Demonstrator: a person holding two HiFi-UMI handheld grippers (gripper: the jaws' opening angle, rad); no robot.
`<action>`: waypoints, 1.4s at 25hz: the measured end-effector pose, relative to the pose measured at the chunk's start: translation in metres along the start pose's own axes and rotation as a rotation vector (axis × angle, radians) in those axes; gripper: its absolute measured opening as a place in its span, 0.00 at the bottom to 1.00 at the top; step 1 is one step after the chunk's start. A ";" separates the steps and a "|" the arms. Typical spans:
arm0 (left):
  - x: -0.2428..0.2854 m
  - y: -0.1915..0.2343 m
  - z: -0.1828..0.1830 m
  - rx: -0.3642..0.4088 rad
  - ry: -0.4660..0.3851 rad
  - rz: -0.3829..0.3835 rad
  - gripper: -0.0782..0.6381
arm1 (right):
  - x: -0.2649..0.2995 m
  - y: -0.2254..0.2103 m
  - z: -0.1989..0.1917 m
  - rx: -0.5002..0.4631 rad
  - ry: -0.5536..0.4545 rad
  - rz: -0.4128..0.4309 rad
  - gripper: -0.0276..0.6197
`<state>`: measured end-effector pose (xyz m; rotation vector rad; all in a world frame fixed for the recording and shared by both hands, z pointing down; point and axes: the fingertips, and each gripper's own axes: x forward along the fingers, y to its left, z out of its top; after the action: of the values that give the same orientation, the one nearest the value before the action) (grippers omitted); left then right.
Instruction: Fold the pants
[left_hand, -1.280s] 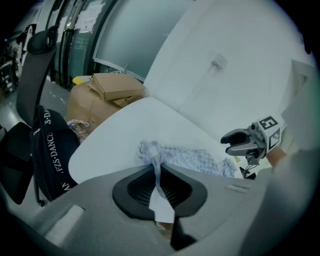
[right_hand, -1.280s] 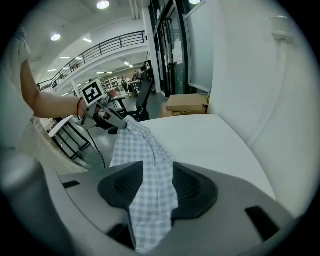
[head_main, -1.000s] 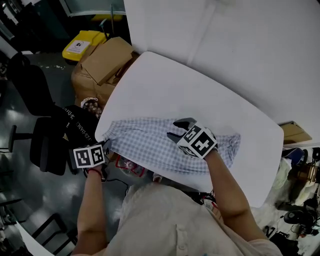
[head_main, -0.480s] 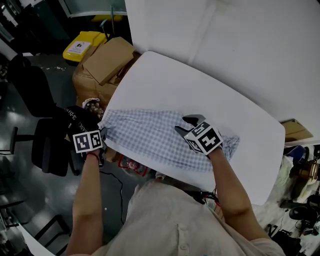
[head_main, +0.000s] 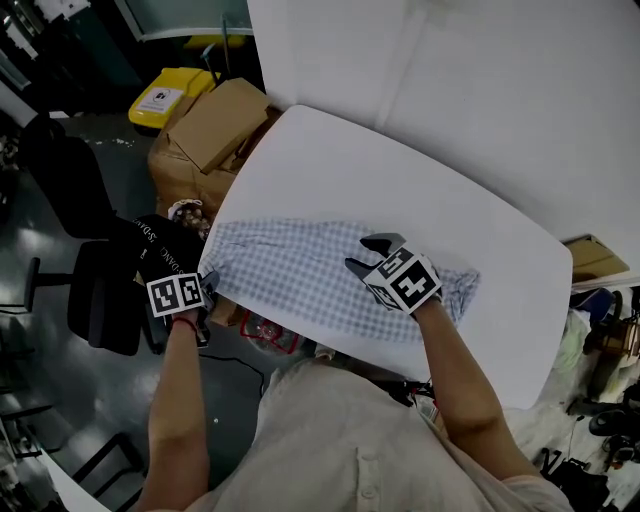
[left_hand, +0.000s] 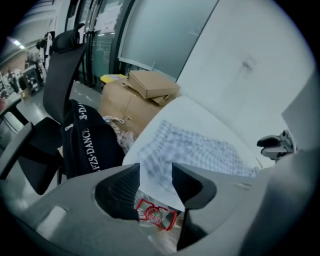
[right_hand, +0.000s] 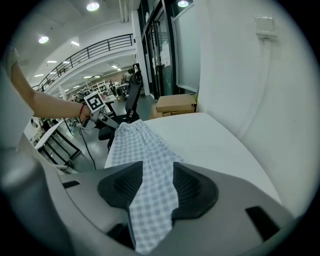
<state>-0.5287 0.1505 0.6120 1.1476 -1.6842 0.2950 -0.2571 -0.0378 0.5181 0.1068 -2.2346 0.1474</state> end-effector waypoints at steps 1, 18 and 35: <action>-0.004 0.010 0.002 -0.008 -0.012 0.034 0.37 | -0.002 -0.001 0.000 0.001 -0.003 -0.004 0.35; -0.007 -0.293 0.019 0.513 -0.022 -0.444 0.32 | -0.085 -0.037 -0.092 0.166 -0.015 -0.164 0.29; 0.037 -0.478 -0.108 0.899 0.243 -0.690 0.29 | -0.151 -0.048 -0.235 0.448 0.012 -0.315 0.28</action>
<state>-0.0830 -0.0433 0.5373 2.1590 -0.8274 0.7451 0.0245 -0.0473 0.5476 0.6927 -2.1065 0.4706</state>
